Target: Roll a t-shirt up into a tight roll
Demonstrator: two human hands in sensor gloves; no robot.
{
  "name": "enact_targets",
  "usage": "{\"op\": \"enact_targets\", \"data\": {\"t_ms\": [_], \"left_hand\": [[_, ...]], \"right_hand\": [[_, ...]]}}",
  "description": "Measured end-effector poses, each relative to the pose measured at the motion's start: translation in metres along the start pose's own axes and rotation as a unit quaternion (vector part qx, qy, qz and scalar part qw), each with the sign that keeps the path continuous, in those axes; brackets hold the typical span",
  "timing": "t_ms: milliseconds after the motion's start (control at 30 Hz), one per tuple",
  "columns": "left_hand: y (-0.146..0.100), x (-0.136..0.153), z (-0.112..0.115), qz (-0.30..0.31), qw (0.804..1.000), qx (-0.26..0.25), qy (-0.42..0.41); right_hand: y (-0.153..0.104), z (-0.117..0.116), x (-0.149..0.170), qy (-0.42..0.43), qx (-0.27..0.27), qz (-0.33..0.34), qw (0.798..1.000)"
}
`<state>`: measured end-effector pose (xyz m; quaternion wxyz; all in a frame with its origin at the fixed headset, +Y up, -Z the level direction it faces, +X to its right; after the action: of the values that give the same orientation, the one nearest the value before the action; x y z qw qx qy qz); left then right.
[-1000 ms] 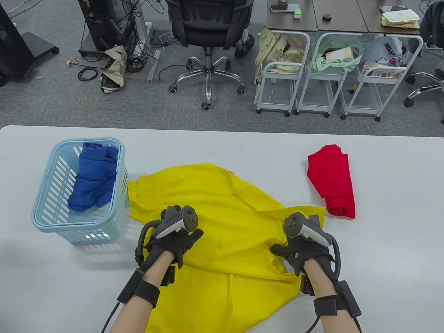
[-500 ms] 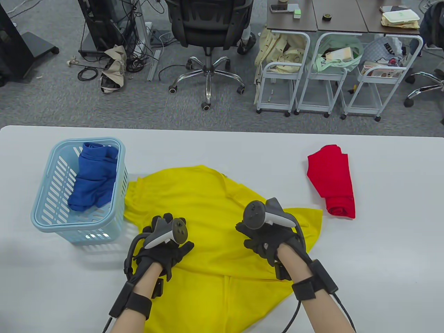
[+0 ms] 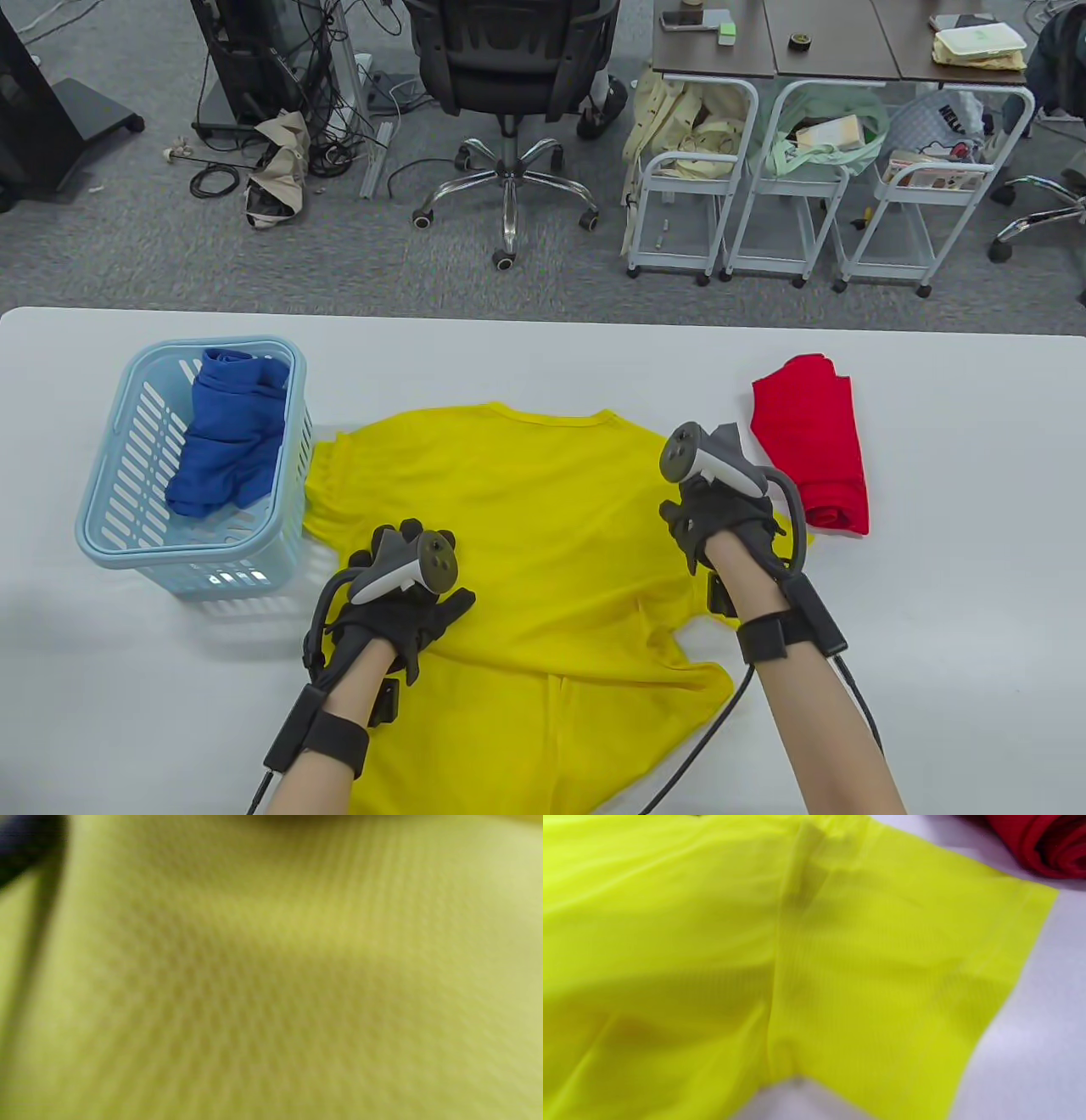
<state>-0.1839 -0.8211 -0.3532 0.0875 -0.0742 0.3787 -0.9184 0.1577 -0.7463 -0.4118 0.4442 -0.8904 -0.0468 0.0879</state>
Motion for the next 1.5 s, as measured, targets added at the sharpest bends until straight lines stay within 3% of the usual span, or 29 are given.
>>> {"op": "enact_targets", "data": {"t_ms": [133,200,333,533,633,700,767,867,1000,1100,1167,1233,1300,1400,1500], "left_hand": [[0.003,0.000,-0.004,-0.002,1.000,-0.012,-0.001],[-0.002,-0.001,-0.010,0.002,0.999,-0.036,0.003],[-0.026,0.000,-0.026,-0.023,0.995,-0.094,0.020],[-0.053,-0.013,-0.030,-0.017,0.996,-0.090,0.007],[-0.043,-0.019,-0.017,-0.018,0.998,-0.055,0.031],[-0.034,-0.019,-0.010,-0.027,0.997,-0.048,0.057],[-0.026,-0.018,-0.006,-0.029,0.997,-0.034,0.062],[-0.018,-0.017,-0.012,-0.019,0.998,-0.039,0.044],[-0.001,-0.017,-0.023,0.000,0.999,-0.048,0.024],[0.010,-0.018,-0.033,-0.004,0.998,-0.049,0.026],[0.015,-0.019,-0.039,-0.020,0.998,-0.050,0.028],[0.017,-0.019,-0.046,-0.046,0.996,-0.073,0.035],[0.010,-0.019,-0.052,-0.087,0.988,-0.114,0.053],[-0.016,-0.030,-0.047,-0.056,0.985,-0.158,0.043],[-0.040,-0.037,-0.026,-0.015,0.991,-0.129,0.036]], "right_hand": [[-0.037,-0.035,-0.036,-0.046,0.017,0.064,0.997],[-0.040,-0.048,-0.049,-0.082,0.008,0.073,0.994],[-0.013,-0.049,-0.050,-0.079,-0.008,0.043,0.996],[0.043,-0.026,-0.051,-0.036,-0.054,0.032,0.997],[0.060,-0.015,-0.046,-0.011,-0.060,0.031,0.998],[0.059,-0.013,-0.038,-0.011,-0.046,-0.011,0.999],[0.046,-0.012,-0.039,-0.019,-0.018,-0.014,1.000],[0.006,-0.018,-0.048,-0.075,0.033,0.009,0.997],[-0.027,-0.039,-0.057,-0.085,0.004,0.061,0.994],[-0.014,-0.057,-0.048,-0.095,-0.049,0.047,0.993],[-0.001,-0.059,-0.035,-0.097,-0.049,0.014,0.994],[0.011,-0.056,-0.023,-0.042,-0.061,0.016,0.997],[0.018,-0.051,-0.016,-0.029,-0.071,0.007,0.997],[0.027,-0.046,-0.010,-0.024,-0.078,0.009,0.997],[0.033,-0.043,-0.006,-0.009,-0.077,0.008,0.997]]}}
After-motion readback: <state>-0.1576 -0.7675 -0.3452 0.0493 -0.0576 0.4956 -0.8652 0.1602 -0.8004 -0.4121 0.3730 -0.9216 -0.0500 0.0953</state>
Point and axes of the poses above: the tracker on the back of each hand, its own x axis roughly to the little-finger side, its own y axis roughly from the wrist to the fingertips, z = x × y, the point moved 3 cm from there along y, roughly from the wrist to the fingertips, and after that the axes turned 13 degrees about -y, right-handed, at the moved point
